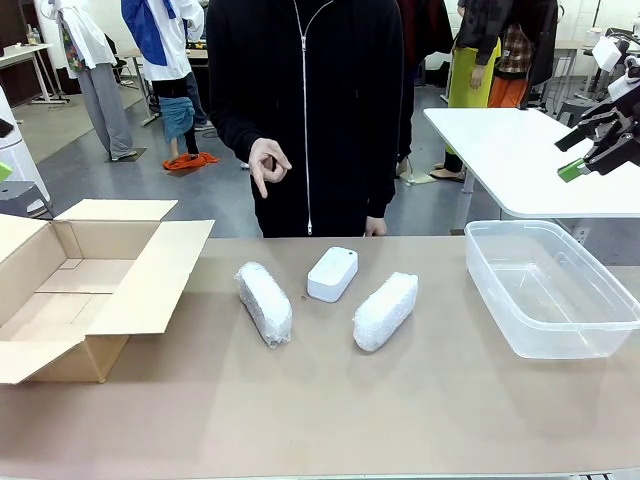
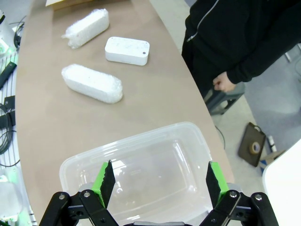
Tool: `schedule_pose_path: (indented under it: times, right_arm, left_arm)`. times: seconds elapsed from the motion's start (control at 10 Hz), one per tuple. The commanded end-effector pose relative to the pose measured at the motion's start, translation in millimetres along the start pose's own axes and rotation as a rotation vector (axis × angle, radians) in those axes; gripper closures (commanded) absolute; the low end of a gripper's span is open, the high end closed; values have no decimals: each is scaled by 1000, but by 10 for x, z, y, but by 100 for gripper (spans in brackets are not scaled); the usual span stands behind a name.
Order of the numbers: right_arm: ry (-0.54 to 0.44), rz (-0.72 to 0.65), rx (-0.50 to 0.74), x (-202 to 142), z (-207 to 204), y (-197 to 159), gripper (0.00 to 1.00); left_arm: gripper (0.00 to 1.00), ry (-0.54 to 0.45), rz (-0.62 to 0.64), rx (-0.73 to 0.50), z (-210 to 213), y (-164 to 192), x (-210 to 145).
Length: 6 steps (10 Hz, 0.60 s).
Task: Separate and place wrapped and unwrapped clocks.
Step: Pick up the Digital clock indicated by the person.
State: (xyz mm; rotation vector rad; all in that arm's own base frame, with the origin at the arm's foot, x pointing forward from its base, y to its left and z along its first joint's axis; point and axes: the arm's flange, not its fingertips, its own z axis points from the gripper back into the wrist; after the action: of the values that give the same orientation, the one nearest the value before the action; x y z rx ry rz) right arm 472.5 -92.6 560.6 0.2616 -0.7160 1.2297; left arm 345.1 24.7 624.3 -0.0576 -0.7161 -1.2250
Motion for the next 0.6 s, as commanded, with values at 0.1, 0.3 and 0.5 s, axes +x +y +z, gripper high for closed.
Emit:
schedule_pose_path:
  times: [0.1,0.3,0.5]
  right_arm:
    - [-12,1,4,1,-4,3,0]
    - [-12,1,4,1,-4,3,0]
    - [-12,1,4,1,-4,3,0]
  left_arm:
    - [0,31,-17,-3,-212,-35,284]
    - [0,60,-108,-38,-349,-108,500]
    - [0,78,-73,-51,-579,-173,782]
